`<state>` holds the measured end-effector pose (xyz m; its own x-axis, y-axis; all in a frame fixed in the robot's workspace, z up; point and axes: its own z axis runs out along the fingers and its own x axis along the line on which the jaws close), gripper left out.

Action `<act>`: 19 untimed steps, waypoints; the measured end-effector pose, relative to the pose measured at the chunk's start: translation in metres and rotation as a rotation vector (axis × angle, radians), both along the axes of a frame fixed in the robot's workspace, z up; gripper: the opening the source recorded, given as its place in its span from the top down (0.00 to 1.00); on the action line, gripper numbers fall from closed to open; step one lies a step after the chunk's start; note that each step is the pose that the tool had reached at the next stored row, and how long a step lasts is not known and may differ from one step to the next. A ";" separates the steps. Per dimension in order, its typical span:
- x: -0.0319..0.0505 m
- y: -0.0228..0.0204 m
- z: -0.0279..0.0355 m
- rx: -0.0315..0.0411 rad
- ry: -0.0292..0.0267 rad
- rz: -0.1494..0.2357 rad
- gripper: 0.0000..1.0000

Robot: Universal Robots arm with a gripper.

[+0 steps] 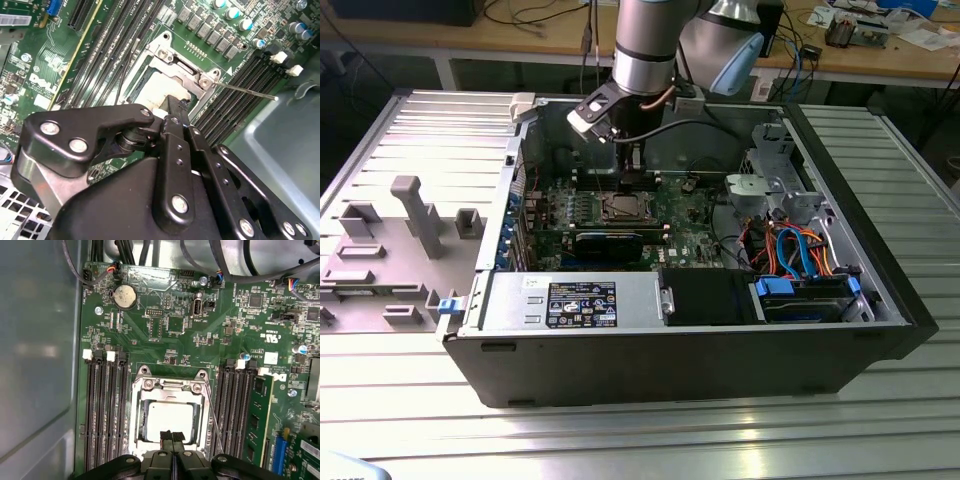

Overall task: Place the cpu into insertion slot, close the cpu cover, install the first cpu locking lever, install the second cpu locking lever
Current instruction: 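Close the cpu cover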

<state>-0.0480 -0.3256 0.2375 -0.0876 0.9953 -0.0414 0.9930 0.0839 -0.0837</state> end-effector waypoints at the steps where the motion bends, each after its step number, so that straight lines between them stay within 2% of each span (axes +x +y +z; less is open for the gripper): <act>1: 0.0000 0.0000 0.0005 0.0000 0.0000 0.000 0.89; 5: 0.0000 0.0000 0.0005 0.0002 -0.0001 0.000 0.89; 6: 0.0000 0.0000 0.0006 -0.0001 -0.0063 0.000 0.89; 7: 0.0000 0.0000 0.0006 -0.0003 -0.0204 0.000 0.89; 8: -0.0001 0.0000 0.0005 0.0000 -0.0420 0.000 0.89; 9: -0.0001 0.0000 0.0004 0.0001 -0.0516 0.000 0.89; 19: -0.0001 0.0000 0.0003 0.0001 -0.0692 0.000 0.89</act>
